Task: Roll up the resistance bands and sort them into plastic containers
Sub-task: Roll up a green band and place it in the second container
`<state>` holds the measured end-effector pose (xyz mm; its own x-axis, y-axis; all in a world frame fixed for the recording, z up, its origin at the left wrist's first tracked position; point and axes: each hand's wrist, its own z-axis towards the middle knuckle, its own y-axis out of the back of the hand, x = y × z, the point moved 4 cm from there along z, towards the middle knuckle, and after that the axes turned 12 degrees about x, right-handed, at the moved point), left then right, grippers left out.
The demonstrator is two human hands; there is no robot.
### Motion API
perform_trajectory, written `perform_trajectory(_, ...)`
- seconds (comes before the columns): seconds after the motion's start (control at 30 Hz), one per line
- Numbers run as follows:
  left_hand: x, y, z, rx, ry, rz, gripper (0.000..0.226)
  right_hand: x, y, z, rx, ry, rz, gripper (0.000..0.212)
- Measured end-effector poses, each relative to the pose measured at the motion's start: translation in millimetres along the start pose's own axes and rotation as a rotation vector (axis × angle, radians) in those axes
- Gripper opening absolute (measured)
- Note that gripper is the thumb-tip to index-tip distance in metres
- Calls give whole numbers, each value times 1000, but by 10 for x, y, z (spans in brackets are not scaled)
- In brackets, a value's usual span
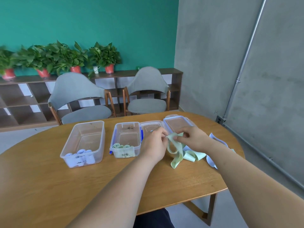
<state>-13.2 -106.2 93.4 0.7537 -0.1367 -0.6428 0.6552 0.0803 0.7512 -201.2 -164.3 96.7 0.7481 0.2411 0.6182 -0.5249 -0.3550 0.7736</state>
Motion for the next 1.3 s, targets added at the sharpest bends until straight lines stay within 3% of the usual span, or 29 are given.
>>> perform_trajectory(0.17,-28,233,-69,-38,-15,2,14,372,29,-116,-7,158,17,45)
perform_trajectory(0.37,59,609,-219,-63,-20,-19,7,733,-74,-81,-18,222,-90,19)
perform_trajectory(0.57,297,1037,-469,-98,-33,-86,11,1147,-252,-36,0,308,84,7)
perform_trajectory(0.9,774,1730,-1118,-171,-26,-18,24,2039,-839,5,285,439,317,21)
perform_trajectory(1.3,1698,2421,-2005,-419,227,-55,17,2858,-1963,183,584,469,302,44)
